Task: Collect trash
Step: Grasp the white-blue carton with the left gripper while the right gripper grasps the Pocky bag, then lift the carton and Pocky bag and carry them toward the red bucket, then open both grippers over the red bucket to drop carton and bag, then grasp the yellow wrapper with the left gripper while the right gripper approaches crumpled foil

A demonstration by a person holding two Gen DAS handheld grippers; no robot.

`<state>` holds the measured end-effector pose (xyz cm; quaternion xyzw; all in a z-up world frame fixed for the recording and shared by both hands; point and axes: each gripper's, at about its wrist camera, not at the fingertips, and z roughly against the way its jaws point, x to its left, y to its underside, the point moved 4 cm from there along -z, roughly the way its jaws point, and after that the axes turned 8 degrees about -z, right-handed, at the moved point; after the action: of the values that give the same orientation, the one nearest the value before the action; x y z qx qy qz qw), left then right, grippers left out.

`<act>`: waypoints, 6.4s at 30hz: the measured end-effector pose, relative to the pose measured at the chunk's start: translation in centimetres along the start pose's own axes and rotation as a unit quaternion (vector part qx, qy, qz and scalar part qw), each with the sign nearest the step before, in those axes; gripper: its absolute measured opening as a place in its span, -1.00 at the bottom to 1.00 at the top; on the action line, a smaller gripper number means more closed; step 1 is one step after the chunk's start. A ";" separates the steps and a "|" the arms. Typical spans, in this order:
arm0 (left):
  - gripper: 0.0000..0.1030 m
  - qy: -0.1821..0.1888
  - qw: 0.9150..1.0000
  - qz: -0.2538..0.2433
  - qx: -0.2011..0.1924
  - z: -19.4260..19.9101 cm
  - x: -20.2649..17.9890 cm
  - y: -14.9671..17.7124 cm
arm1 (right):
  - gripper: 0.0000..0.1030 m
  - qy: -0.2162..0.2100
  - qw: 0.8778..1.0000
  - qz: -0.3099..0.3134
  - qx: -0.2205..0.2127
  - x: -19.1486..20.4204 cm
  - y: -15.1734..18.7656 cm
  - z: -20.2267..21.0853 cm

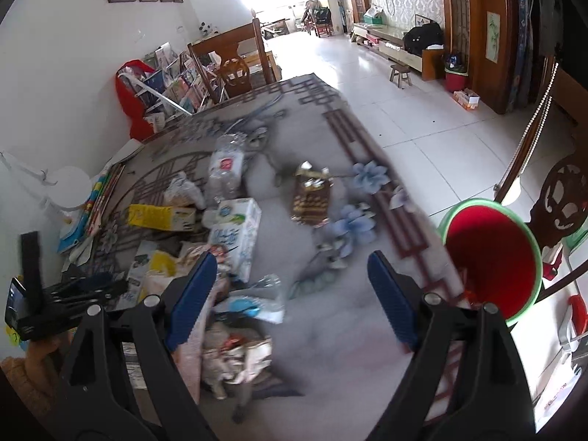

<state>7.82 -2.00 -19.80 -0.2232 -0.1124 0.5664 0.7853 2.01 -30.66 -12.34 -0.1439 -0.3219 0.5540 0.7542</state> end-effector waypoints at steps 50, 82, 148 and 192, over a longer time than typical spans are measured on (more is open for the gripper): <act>0.01 0.020 0.995 0.092 0.019 -1.7 6.8 5.7 | 0.41 -0.072 0.981 0.070 0.168 12.3 8.0 -9.1; -0.09 0.010 0.991 0.018 -0.131 8.6 -2.1 -3.6 | 0.24 -0.089 0.994 0.057 -0.013 7.8 -1.3 0.2; -0.08 0.194 0.968 -0.153 -0.047 -5.7 -41.8 -14.2 | 0.64 0.084 0.985 -0.145 -0.047 -32.9 -8.8 4.7; 0.39 0.016 0.994 0.042 -0.102 3.2 -10.9 -5.7 | 0.68 -0.016 1.000 0.010 0.016 -7.5 -5.4 -1.4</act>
<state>7.57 -13.01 -13.43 -0.3154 -0.1474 0.5810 0.7357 5.63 -39.28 -12.76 -0.1263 -0.3238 0.5691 0.7452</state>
